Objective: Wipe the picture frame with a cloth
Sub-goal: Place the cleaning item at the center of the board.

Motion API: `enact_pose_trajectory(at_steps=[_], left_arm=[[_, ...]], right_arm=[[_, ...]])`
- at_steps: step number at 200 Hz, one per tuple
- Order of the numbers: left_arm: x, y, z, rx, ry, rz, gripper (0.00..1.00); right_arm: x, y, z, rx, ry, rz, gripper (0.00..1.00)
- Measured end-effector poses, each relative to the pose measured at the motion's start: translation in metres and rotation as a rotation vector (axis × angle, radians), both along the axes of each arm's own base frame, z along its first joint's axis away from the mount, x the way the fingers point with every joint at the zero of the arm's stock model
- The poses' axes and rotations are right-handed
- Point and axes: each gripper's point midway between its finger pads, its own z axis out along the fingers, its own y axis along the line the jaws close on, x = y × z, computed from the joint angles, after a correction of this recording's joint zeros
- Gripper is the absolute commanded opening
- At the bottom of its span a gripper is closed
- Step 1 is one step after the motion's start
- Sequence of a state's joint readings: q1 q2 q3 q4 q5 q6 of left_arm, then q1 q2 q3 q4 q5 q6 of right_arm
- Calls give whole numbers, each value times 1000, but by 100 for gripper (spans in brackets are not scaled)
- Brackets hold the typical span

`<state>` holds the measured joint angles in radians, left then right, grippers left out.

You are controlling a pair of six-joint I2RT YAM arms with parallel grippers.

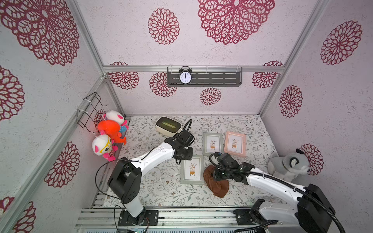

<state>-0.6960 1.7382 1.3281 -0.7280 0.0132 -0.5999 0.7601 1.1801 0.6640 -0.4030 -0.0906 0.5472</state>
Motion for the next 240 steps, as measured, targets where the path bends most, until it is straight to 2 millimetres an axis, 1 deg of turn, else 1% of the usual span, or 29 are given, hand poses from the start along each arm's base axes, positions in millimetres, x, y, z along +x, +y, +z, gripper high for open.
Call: enact_pose_trajectory(at_steps=[33, 57, 82, 97, 105, 125, 144, 166, 191, 215, 240], left_arm=[[17, -24, -15, 4, 15, -79, 41], [26, -39, -18, -3, 9, -116, 43], [24, -41, -19, 1, 12, -123, 44], [21, -37, -24, 5, 19, -113, 45], [17, -32, -29, 6, 30, -100, 46], [0, -12, -41, 15, 70, -57, 47], [-12, 8, -43, 6, 88, -5, 47], [-20, 31, -35, -24, 79, 71, 49], [-25, 57, -22, -56, 39, 153, 51], [-30, 84, -13, -70, 1, 239, 53], [-33, 110, -1, -85, -46, 326, 57]], right_arm=[[-5, -8, -2, -1, 12, -19, 0], [-5, -9, -3, 0, 16, -29, 0], [-2, -8, -3, 4, 15, -33, 0], [2, -1, -3, 17, 20, -27, 0], [5, 4, -3, 29, 19, -23, 0], [14, 20, 1, 69, 15, -11, 0], [23, 43, 5, 97, 12, 14, 0], [27, 75, 10, 130, 12, 55, 0], [24, 113, 18, 184, 25, 94, 0], [23, 143, 25, 235, 37, 124, 0], [27, 171, 30, 298, 54, 148, 0]])
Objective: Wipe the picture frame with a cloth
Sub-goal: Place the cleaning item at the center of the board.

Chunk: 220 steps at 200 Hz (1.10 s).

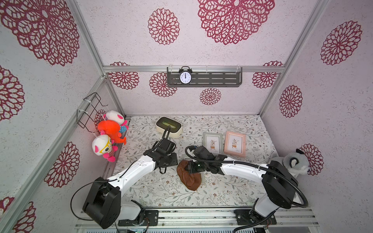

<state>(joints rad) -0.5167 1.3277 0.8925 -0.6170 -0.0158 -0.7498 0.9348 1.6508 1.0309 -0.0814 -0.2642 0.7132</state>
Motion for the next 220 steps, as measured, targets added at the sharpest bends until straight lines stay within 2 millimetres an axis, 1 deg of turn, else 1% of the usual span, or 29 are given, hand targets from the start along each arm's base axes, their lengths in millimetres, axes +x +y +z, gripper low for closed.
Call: enact_pose_trajectory(at_steps=[41, 55, 72, 89, 105, 121, 139, 160, 172, 185, 200, 220], left_arm=[[-5, 30, 28, -24, -89, 109, 64], [-10, 37, 33, -37, -106, 132, 66], [-16, 42, 34, -54, -115, 152, 68], [-22, 46, 29, -68, -111, 165, 69], [-28, 49, 20, -80, -98, 182, 70], [-33, 52, 8, -87, -80, 195, 70], [-37, 56, -3, -81, -59, 209, 72], [-36, 57, -7, -88, -69, 218, 77], [-34, 58, -7, -99, -85, 223, 82], [-32, 60, -8, -117, -102, 236, 85], [-29, 62, -12, -135, -111, 247, 86], [-28, 63, -25, -144, -107, 254, 88]], right_arm=[[15, 32, 5, 44, 6, 25, 0], [20, 43, 9, 71, 0, 37, 0], [25, 54, 14, 100, -10, 48, 0], [28, 61, 19, 140, -12, 55, 0], [34, 66, 22, 183, -4, 50, 0], [44, 71, 22, 220, 11, 34, 0], [55, 83, 21, 273, 39, 24, 0], [65, 97, 16, 340, 78, 12, 0], [65, 102, 12, 367, 107, 8, 0], [65, 105, 10, 391, 134, 0, 0], [65, 108, 16, 437, 155, -6, 0], [66, 112, 27, 499, 178, -11, 0]])
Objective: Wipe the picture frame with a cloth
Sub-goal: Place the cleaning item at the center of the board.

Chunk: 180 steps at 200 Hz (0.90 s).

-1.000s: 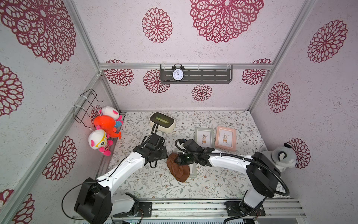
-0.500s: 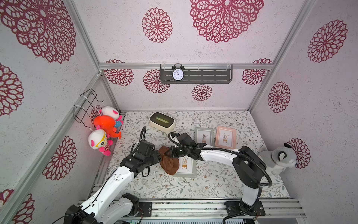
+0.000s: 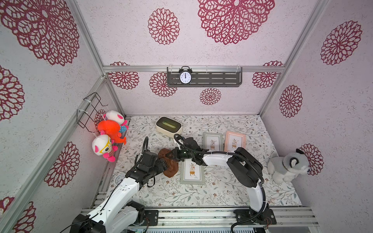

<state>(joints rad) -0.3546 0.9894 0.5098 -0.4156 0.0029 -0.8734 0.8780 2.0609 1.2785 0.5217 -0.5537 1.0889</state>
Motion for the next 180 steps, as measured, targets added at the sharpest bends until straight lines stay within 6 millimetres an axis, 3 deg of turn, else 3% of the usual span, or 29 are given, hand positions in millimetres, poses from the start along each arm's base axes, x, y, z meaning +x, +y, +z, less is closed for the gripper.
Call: enact_pose_trajectory(at_steps=[32, 100, 132, 158, 180], left_arm=[[3, -2, -10, -18, -19, -1, 90], [15, 0, 2, -86, -152, 15, 93], [15, 18, -4, -164, -177, 106, 92], [16, 26, 8, -210, -221, 148, 92], [19, 28, 14, -221, -232, 159, 93]], right_arm=[[3, 6, 10, 75, 36, -4, 0], [7, 5, 14, 117, 104, -16, 0], [4, -2, -7, 44, 147, -17, 0], [-1, -7, -26, -32, 177, -11, 0], [-3, -12, -41, -136, 172, 1, 10]])
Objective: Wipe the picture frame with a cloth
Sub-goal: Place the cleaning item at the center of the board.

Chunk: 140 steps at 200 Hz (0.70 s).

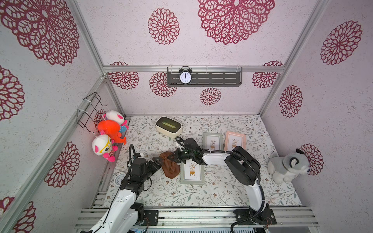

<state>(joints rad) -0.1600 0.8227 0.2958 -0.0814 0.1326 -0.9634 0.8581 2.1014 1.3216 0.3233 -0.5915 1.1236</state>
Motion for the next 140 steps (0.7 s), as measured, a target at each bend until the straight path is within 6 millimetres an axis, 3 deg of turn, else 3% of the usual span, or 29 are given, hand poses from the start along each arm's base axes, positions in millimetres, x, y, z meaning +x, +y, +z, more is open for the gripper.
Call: enact_pose_trajectory(at_steps=[14, 47, 111, 140], left_arm=[[1, -1, 0, -3, 10, -1, 93], [7, -3, -2, -9, 49, -5, 93], [23, -11, 0, -17, 111, -31, 93], [25, -17, -3, -8, 139, -50, 93]], right_arm=[[3, -2, -3, -73, -31, 12, 16], [8, -5, -1, -191, -139, 46, 40], [2, -32, -29, -414, -201, 73, 80], [2, -39, -16, -440, -245, 69, 91]])
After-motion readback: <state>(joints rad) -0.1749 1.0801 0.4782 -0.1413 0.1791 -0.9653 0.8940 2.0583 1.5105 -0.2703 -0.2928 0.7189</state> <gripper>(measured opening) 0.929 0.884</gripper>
